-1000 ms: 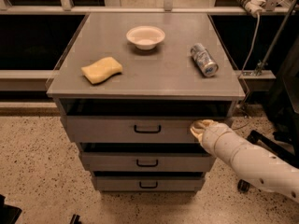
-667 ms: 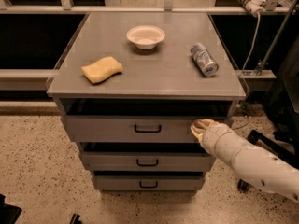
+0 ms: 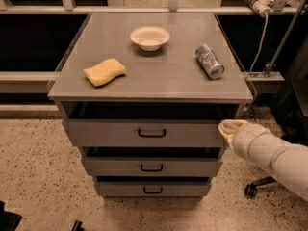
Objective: Close top drawer
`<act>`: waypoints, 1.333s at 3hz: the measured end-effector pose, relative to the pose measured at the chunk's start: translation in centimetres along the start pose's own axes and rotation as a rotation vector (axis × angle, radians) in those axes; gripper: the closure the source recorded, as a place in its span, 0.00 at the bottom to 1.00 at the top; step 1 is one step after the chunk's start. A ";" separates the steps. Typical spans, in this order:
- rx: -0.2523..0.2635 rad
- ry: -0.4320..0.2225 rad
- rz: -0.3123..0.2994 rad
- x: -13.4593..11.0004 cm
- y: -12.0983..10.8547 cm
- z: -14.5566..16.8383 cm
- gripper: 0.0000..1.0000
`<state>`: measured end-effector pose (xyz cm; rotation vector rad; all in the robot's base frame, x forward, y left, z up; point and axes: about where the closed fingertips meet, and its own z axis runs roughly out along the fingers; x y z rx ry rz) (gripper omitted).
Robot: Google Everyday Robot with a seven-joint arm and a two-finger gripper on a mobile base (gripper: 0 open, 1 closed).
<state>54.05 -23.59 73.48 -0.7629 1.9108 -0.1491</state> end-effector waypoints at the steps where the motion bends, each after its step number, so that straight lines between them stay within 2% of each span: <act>1: 0.000 0.000 0.000 0.0 0.0 0.0 0.36; 2: 0.000 0.000 0.000 0.0 0.0 0.0 0.12; 3: 0.037 -0.003 -0.004 0.2 -0.7 -1.1 0.00; 4: 0.037 -0.003 -0.004 0.2 -0.7 -1.1 0.00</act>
Offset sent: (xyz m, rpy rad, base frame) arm 0.0001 0.0002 -0.0001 0.0000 0.0001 0.0005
